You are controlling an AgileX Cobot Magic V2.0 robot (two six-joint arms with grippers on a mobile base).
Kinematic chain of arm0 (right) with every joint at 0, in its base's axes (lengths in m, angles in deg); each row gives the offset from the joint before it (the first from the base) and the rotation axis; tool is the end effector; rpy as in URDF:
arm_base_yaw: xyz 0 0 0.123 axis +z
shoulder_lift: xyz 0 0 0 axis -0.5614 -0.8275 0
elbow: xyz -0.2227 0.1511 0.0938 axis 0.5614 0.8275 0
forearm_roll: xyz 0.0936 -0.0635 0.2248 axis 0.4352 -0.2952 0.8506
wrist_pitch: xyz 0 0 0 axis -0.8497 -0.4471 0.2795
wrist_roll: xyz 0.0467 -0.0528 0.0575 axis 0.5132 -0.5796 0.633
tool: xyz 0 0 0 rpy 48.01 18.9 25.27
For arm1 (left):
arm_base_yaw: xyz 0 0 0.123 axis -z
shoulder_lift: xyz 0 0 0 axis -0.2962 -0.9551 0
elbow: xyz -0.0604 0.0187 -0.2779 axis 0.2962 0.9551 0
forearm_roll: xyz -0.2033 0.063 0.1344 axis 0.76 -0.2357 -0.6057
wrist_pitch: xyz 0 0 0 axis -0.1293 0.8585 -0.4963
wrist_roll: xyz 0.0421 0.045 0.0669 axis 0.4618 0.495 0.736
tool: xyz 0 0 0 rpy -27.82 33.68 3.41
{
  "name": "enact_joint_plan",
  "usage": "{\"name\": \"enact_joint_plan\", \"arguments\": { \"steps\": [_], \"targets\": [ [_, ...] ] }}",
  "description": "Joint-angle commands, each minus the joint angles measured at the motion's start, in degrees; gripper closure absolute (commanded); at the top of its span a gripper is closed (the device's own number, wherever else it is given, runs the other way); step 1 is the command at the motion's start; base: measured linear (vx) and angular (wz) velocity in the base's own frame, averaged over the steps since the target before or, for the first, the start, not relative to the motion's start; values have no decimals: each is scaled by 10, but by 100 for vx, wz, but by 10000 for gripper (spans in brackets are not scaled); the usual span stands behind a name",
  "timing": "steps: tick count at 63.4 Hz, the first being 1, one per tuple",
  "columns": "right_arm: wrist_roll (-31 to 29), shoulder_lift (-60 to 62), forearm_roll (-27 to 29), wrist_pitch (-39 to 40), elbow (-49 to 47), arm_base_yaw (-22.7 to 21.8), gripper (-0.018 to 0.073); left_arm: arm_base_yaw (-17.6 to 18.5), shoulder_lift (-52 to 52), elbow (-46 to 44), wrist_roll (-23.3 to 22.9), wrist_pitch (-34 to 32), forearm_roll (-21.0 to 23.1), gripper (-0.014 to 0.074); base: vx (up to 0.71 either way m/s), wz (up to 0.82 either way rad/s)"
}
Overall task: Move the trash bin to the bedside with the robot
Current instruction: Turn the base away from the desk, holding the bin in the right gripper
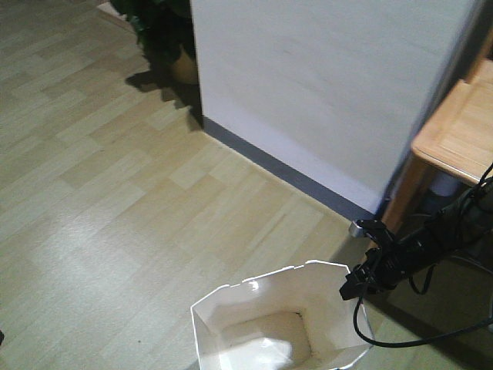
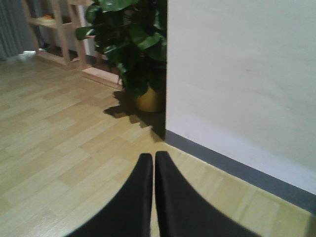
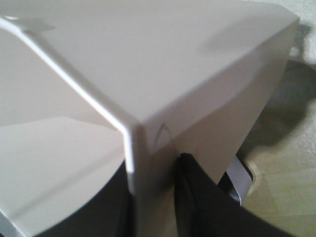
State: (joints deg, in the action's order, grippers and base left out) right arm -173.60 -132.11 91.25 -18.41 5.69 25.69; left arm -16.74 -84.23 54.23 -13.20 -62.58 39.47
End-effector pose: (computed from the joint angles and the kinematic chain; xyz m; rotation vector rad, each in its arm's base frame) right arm 0.3048 0.0050 -0.0571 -0.5877 2.9214 0.9430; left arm 0.0549 -0.0009 0.1811 -0.0189 1.7619 -0.0340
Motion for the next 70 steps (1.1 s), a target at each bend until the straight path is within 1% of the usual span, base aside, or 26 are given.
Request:
{"name": "enact_joint_plan", "arguments": {
  "steps": [1, 23, 70],
  "targets": [
    [-7, 43, 22, -112, -3, -1, 563, 3, 8, 11, -3, -40, 2, 602, 4, 39],
    [-7, 43, 22, -112, -3, -1, 563, 3, 8, 11, -3, -40, 2, 602, 8, 37],
    [-7, 43, 22, -110, -3, -1, 563, 3, 8, 11, -3, -40, 2, 602, 14, 48]
  ]
}}
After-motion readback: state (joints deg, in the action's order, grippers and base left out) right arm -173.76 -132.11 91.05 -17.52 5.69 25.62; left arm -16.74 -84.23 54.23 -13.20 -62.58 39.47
